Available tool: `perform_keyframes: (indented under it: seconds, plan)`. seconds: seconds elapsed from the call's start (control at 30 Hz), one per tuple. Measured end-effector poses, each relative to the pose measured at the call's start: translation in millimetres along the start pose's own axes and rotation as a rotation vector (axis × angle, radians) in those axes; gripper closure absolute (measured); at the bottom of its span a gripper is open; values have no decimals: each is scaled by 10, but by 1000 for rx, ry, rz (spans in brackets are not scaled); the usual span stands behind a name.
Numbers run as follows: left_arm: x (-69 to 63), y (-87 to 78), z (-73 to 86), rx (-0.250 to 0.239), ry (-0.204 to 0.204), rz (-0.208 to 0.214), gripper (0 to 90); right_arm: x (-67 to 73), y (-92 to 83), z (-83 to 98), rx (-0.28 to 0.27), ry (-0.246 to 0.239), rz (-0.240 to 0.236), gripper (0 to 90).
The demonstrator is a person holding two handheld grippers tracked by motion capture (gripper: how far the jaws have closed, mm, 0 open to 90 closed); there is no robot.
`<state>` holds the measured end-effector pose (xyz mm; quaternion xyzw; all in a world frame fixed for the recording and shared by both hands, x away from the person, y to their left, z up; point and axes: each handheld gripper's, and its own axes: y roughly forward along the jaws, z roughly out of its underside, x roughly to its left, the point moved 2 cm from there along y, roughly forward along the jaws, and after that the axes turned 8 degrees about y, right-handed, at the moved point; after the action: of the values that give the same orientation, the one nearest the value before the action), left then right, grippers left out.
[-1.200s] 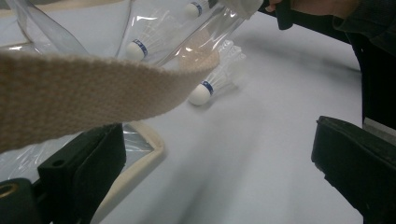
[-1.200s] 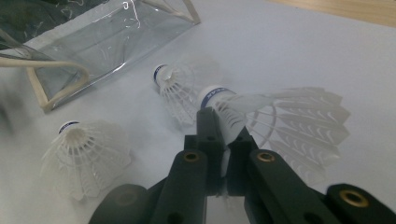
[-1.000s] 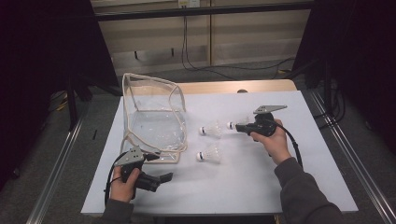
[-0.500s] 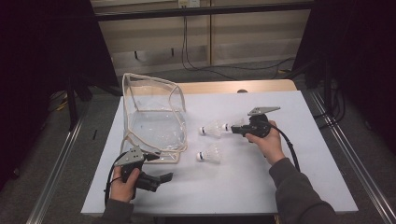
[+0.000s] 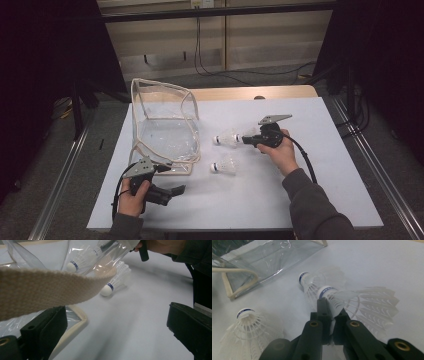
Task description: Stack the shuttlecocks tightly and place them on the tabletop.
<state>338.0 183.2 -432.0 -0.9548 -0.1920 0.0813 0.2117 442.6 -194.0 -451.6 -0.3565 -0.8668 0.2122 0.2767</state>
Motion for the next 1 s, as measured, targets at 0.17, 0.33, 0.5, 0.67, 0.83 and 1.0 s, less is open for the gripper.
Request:
perform_keyframes:
  seconds: [0.17,0.33,0.5,0.67,0.83,1.0]
  plan:
    - [-1,0,-1,-1,-1,0,32,11,19,-8,0,3,-2,879]
    - [0,1,0,1,1,0,32,10,29,-17,-5,6,-8,879]
    - [-1,4,1,2,0,-2,32,7,54,-8,-8,22,-21,879]
    - [-3,7,1,0,-2,-1,32,11,69,-8,-5,14,-20,879]
    - [-4,10,2,1,-3,2,32,23,86,-18,-4,9,-21,878]
    - [-7,12,3,1,-3,2,32,32,104,-18,-4,6,-23,878]
